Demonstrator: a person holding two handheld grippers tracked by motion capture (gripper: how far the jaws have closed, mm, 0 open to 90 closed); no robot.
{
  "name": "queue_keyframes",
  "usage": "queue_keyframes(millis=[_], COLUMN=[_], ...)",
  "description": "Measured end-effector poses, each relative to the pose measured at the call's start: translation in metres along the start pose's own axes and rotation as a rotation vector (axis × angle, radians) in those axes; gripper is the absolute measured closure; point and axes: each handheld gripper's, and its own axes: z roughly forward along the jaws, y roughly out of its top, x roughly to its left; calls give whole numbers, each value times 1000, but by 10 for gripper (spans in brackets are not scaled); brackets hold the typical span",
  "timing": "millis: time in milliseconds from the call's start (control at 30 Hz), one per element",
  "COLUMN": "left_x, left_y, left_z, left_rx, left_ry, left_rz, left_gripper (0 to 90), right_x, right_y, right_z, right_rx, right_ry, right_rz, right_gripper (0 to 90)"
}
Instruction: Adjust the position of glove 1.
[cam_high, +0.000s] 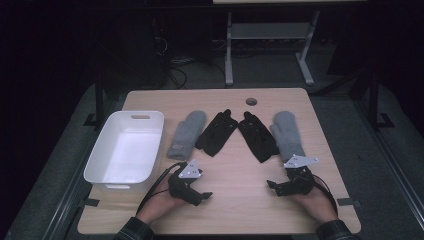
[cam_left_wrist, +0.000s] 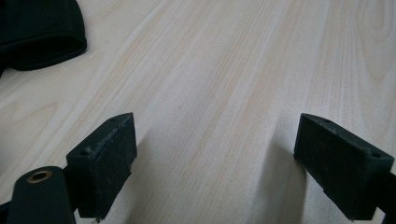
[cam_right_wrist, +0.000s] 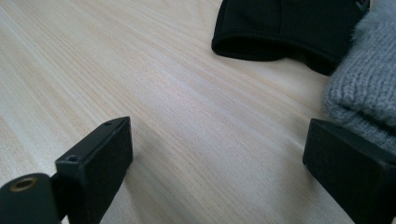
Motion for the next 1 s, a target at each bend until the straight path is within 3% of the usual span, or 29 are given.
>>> queue_keyframes(millis=[200, 233, 300, 367, 433, 533, 633, 667, 700, 833, 900, 1000], left_x=[-1, -1, -1, -1, -1, -1, 0, 0, 0, 0, 0, 0], left_y=[0, 0, 0, 0, 0, 0, 0, 0, 0, 0, 0, 1], left_z=[0, 0, 0, 0, 0, 0, 0, 0, 0, 0, 0, 1], left_rx=[-1, -2, -2, -3, -4, -7, -5, -5, -5, -4, -4, -3], left_ry=[5, 5, 5, 6, 6, 7, 7, 7, 7, 7, 7, 5], left_rz=[-4, -5, -5, -4, -5, -6, -1, -1, -1, -1, -1, 0], left_gripper=[121, 122, 122, 122, 122, 122, 122, 122, 122, 122, 122, 121], right_x=[0, 0, 0, -2, -3, -8, -14, -20, -20, -35, -47, -57], right_y=[0, 2, 3, 6, 8, 10, 13, 15, 15, 19, 24, 28], right_z=[-2, -6, -8, -17, -19, -25, -30, -34, -34, -43, -47, -47], right_rx=[8, 26, 24, -6, -15, -36, -47, -57, -57, -84, -106, -114], right_ry=[9, 13, 7, 4, 3, 2, 6, 14, 14, 21, 12, -17], right_rz=[-9, -17, -23, -27, -23, -19, -11, 4, 4, 30, 68, 68], right_gripper=[93, 177, 183, 285, 296, 393, 559, 685, 685, 885, 900, 900])
